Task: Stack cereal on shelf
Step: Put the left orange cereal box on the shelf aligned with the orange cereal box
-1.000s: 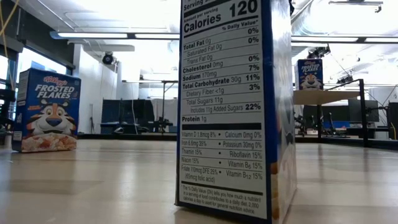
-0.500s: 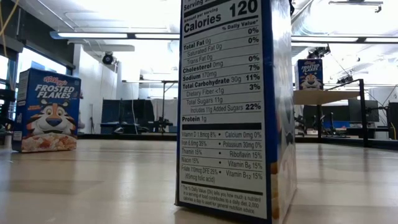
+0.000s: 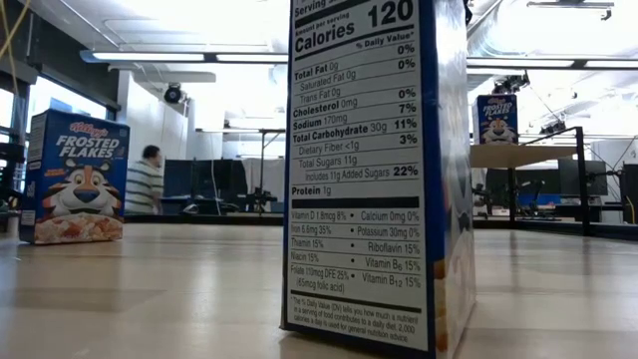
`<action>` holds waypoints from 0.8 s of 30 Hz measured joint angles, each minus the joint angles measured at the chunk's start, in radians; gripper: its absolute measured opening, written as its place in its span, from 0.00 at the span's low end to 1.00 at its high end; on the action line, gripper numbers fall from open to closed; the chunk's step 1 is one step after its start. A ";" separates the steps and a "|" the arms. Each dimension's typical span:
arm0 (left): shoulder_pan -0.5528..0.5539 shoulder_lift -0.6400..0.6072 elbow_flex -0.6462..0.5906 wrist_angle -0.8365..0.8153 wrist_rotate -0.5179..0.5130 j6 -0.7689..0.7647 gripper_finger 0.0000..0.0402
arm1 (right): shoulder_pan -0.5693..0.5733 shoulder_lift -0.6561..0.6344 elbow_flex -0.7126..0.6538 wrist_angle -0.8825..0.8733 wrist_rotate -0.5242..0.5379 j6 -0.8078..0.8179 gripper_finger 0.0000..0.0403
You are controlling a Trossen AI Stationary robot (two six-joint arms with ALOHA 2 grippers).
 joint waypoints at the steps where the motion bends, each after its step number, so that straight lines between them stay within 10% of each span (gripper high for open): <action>1: -0.004 0.006 0.000 0.009 0.001 -0.004 0.63 | 0.000 0.000 0.000 0.000 0.000 0.000 0.54; 24: -0.049 0.141 0.001 0.032 0.025 -0.117 0.70 | 0.000 0.000 0.000 -0.004 0.000 0.000 0.54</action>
